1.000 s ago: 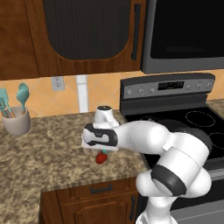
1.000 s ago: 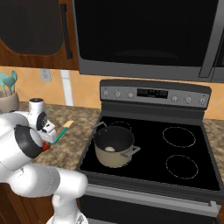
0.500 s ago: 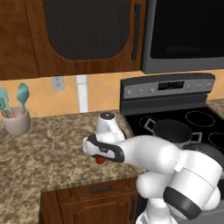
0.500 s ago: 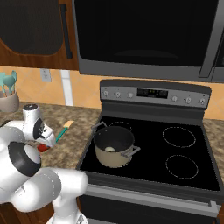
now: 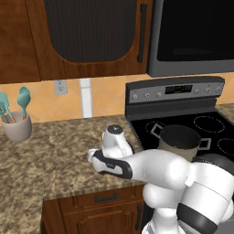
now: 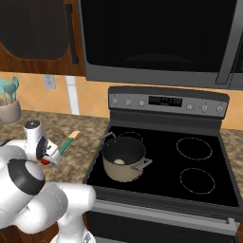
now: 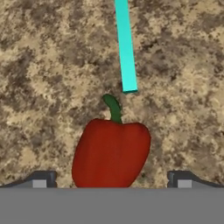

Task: Put the bell pepper and mushroom in the pot. Retrieve the spatula and lightly stir the vegetables in the pot.

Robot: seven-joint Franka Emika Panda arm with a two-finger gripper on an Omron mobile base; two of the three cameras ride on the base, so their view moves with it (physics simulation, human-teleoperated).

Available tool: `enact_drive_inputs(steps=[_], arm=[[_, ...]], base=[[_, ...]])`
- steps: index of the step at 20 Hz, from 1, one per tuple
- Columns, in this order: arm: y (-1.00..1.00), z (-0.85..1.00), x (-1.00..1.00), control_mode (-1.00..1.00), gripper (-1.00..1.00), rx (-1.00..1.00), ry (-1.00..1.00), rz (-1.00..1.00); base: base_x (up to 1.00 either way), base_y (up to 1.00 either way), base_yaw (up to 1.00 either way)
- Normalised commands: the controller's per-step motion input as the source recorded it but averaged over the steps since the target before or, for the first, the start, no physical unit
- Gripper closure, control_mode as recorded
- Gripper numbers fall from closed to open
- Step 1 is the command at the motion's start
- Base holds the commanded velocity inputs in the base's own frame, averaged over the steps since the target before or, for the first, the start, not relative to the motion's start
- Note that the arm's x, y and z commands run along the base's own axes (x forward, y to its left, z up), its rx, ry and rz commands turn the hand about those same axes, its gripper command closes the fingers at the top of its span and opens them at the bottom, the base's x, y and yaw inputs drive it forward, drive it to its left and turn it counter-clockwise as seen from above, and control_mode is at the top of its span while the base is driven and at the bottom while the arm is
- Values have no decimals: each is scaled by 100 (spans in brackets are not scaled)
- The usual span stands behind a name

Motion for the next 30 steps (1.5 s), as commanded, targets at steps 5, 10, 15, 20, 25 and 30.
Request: enact_drive_inputs(steps=[5,10,15,20,25,30], arm=[[1,-4,15,-100,-100,0,1,0],[1,-2,25,-100,-100,0,2,0],[10,-16,15,-100,100,0,8,0],[5,-16,1,-100,100,0,7,0],[0,-8,-16,-100,100,0,3,0],[-31,47,-97,-100,100,0,-14,0]], base=[[0,0,0],[0,0,0],[0,0,0],[0,0,0],[0,0,0],[0,0,0]])
